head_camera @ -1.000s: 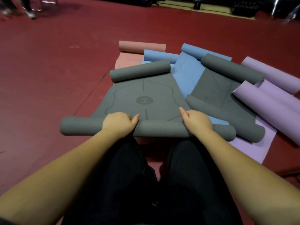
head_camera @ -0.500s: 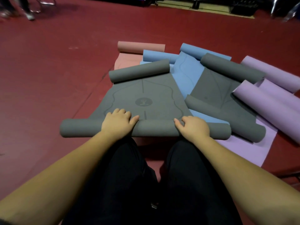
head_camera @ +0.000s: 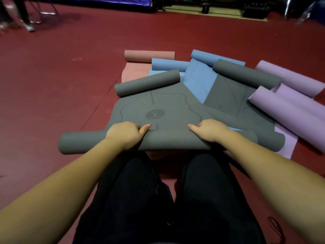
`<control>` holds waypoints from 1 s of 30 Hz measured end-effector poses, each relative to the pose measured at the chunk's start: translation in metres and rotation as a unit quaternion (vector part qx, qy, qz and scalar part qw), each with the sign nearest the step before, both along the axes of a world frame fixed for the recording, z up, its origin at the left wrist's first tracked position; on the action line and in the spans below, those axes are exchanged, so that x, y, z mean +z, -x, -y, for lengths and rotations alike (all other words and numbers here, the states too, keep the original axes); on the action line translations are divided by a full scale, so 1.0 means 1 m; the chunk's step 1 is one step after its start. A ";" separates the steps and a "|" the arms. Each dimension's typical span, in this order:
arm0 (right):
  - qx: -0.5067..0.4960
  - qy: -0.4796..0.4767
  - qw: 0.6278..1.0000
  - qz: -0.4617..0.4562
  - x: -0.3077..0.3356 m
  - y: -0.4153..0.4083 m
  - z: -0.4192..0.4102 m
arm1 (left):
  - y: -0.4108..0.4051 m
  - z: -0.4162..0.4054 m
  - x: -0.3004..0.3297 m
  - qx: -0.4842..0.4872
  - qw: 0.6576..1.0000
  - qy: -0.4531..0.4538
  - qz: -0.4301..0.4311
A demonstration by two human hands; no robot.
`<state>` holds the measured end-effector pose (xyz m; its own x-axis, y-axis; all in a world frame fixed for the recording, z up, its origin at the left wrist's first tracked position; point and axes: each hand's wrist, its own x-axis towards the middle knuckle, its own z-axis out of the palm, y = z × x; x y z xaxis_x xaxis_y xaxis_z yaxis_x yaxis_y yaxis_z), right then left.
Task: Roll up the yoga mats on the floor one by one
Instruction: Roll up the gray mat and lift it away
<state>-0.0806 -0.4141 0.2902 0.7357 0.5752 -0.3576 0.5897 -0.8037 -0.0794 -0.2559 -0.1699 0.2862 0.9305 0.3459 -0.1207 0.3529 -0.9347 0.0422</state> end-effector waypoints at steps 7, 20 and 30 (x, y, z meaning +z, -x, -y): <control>-0.003 0.037 0.993 -0.112 -0.007 -0.002 0.000 | 0.002 0.002 0.000 0.030 0.991 0.090 -0.098; 0.001 -0.162 0.973 0.167 -0.028 0.040 0.016 | -0.024 -0.011 -0.002 0.050 0.976 0.141 -0.160; 0.035 -0.116 0.973 0.198 -0.037 0.041 0.011 | -0.036 -0.021 -0.019 0.048 0.987 0.100 -0.118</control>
